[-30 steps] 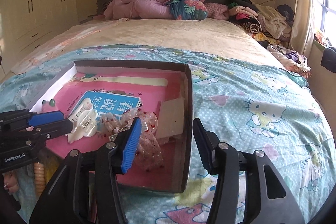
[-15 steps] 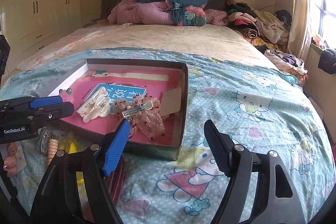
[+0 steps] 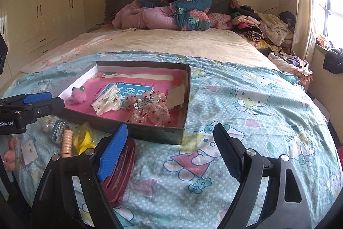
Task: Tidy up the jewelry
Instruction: 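Lift both open tools away from the box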
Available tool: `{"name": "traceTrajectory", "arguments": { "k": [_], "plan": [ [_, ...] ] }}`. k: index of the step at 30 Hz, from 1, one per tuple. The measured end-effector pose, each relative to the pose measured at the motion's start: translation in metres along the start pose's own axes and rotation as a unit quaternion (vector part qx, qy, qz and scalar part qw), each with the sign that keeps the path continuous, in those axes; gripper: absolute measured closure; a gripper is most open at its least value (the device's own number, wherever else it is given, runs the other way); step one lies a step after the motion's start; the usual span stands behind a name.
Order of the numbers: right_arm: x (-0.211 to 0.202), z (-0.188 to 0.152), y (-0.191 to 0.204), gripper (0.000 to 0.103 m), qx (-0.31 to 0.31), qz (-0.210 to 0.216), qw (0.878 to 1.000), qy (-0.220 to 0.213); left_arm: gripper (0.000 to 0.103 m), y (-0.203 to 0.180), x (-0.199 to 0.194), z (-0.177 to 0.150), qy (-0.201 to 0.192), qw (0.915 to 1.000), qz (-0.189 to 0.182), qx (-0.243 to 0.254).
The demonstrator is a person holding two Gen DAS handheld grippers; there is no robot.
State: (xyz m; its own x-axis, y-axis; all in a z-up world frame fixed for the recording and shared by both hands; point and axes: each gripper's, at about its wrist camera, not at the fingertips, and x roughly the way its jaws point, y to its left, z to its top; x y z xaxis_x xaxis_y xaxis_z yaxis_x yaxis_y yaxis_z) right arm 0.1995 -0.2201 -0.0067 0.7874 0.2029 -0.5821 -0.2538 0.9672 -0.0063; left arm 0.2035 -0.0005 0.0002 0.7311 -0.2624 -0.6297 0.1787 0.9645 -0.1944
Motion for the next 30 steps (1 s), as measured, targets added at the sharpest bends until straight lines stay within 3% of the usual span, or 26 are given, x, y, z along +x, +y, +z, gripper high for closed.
{"name": "traceTrajectory", "arguments": {
  "k": [7,30],
  "plan": [
    [-0.015,-0.005,0.006,0.019,-0.008,0.007,1.000,-0.008,0.015,0.002,-0.011,-0.007,-0.004,0.9999,0.009,0.005],
    [-0.021,-0.017,0.053,0.018,-0.049,0.048,0.998,0.006,0.015,0.028,-0.031,-0.030,0.001,0.9991,0.042,-0.002]
  ]
}}
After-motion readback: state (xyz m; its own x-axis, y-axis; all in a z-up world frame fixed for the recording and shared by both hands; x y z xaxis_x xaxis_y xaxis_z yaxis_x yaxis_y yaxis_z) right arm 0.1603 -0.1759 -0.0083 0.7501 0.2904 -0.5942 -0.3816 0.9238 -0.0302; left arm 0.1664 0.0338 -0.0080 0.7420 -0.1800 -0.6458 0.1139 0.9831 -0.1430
